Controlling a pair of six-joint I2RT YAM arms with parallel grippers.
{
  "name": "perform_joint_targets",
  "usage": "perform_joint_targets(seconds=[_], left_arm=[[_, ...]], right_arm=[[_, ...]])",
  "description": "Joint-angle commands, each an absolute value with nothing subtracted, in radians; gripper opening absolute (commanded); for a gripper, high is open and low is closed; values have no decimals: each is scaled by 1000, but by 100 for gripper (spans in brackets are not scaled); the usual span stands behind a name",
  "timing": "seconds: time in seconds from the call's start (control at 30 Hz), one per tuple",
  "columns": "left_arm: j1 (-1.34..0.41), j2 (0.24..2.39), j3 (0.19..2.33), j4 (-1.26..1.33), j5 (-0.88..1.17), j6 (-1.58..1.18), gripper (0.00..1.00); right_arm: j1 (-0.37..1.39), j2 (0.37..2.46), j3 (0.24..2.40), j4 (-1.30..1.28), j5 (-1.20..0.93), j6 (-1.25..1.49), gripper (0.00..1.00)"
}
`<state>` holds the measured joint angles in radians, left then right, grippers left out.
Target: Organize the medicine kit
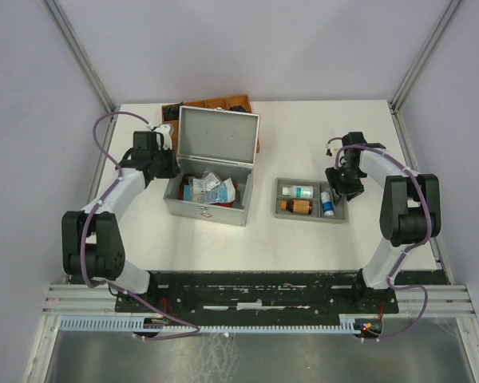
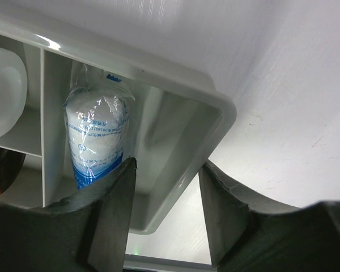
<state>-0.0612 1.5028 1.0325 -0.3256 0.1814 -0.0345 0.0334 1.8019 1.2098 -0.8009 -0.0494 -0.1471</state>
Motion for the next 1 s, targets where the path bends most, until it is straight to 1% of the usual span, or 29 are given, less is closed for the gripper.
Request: perform_joint_targets(seconds=[0.0,0.07,0.13,0.27,0.37,0.43,0.57,0.67,0.8,0.97], left_arm=[[-95,1511,1018,-227,198,-199,23],[-112,1500,1006,-229,222,-215,30],[-117,1485,987,-226,277,-230,35],[-118,1462,956,-229,393,-244,42],[-117,1446,951,-236,432,-228,48],[-116,1423,959,-248,409,-202,52],[-109,1348,964,-239,315,-153,58],[-109,1282,969,-229,273,-127,68],[-110,1239,1005,-247,265,-108,73],[-125,1208,1044,-273,265,-90,74]], right_arm=[[30,1807,1257,-782,-47,-129,54],[28,1814,1257,-779,-42,-131,51],[21,1824,1259,-773,-38,-133,47],[10,1845,1265,-768,-43,-135,39],[2,1856,1275,-759,-45,-135,33],[-3,1867,1284,-759,-48,-134,27],[-40,1882,1308,-770,-81,-139,12],[-79,1877,1323,-790,-124,-146,1],[-126,1864,1347,-834,-186,-146,0],[-152,1832,1376,-905,-244,-122,0]])
